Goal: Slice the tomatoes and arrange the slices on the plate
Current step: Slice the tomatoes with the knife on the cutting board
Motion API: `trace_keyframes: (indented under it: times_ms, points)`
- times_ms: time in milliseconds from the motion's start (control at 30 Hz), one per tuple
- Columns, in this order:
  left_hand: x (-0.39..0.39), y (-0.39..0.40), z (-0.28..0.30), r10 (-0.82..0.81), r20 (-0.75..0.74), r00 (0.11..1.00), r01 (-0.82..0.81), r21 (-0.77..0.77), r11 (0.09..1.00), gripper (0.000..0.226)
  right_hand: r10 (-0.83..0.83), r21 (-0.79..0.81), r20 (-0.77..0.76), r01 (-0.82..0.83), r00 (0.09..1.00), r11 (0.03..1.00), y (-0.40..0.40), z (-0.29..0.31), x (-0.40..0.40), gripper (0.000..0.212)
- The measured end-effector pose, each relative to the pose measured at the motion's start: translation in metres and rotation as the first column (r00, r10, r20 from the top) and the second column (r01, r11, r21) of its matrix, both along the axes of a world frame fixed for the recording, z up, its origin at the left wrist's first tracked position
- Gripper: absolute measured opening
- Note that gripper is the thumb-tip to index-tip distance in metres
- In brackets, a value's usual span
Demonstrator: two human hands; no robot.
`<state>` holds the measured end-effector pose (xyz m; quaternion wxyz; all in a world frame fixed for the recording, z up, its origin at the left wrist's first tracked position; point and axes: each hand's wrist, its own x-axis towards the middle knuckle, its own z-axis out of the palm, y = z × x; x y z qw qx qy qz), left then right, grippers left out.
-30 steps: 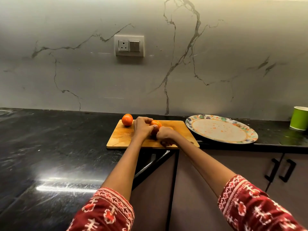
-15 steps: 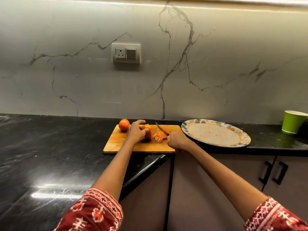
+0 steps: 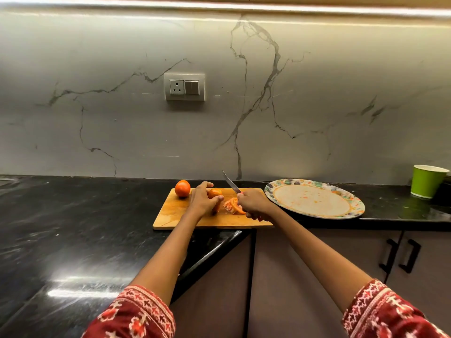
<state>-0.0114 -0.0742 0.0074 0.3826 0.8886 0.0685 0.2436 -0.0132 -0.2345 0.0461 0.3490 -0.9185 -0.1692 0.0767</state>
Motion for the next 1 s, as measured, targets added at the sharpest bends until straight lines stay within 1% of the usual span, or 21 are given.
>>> trace_keyframes:
  times_ms: [67,133,200,300,367,467,567,667,833,933,1000]
  points:
    - [-0.004,0.004,-0.003,0.009,0.017,1.0,-0.009,0.017,1.0,0.051,0.025,0.033,-0.002,-0.024,1.0,0.999,0.008,-0.002,-0.004,0.035]
    - [-0.01,0.007,-0.005,0.007,0.024,1.0,-0.007,-0.009,1.0,0.05,0.037,0.091,0.001,-0.037,0.999,0.995,0.015,-0.009,-0.006,0.036]
    - [-0.014,0.009,-0.005,-0.038,0.004,0.999,0.038,-0.036,0.999,0.053,0.021,0.141,0.027,-0.025,0.999,0.99,0.018,-0.016,-0.004,0.037]
    - [-0.016,0.012,-0.002,-0.142,-0.05,0.989,0.141,-0.027,0.99,0.056,-0.023,0.184,0.064,0.011,0.998,0.983,0.013,-0.019,-0.001,0.038]
    - [-0.015,0.012,-0.001,-0.156,-0.056,0.986,0.156,-0.014,0.988,0.055,-0.051,0.223,0.049,0.039,0.998,0.974,0.008,-0.02,0.002,0.037]
    - [-0.013,0.008,-0.003,-0.054,-0.025,0.998,0.055,0.034,0.998,0.054,-0.075,0.259,0.027,0.065,0.997,0.964,0.002,-0.022,0.007,0.037]
    - [-0.011,0.004,-0.004,0.084,0.001,0.996,-0.083,0.116,0.99,0.06,-0.085,0.282,0.021,0.076,0.996,0.956,-0.001,-0.023,0.011,0.037]
    - [-0.013,0.0,-0.002,0.116,0.031,0.993,-0.119,0.16,0.98,0.06,-0.084,0.295,0.022,0.074,0.996,0.953,-0.002,-0.024,0.011,0.036]
    - [-0.014,0.0,-0.002,0.074,0.062,0.995,-0.078,0.075,0.994,0.057,-0.072,0.318,-0.005,0.07,0.997,0.946,0.0,-0.027,0.008,0.035]
    - [-0.013,0.005,-0.001,0.034,0.031,0.999,-0.035,0.032,0.999,0.056,-0.069,0.297,-0.002,0.066,0.998,0.953,0.002,-0.026,0.009,0.033]
    - [-0.013,0.007,-0.001,-0.007,0.0,1.0,0.007,-0.009,1.0,0.053,-0.028,0.254,0.011,0.024,1.0,0.967,0.003,-0.025,0.008,0.032]
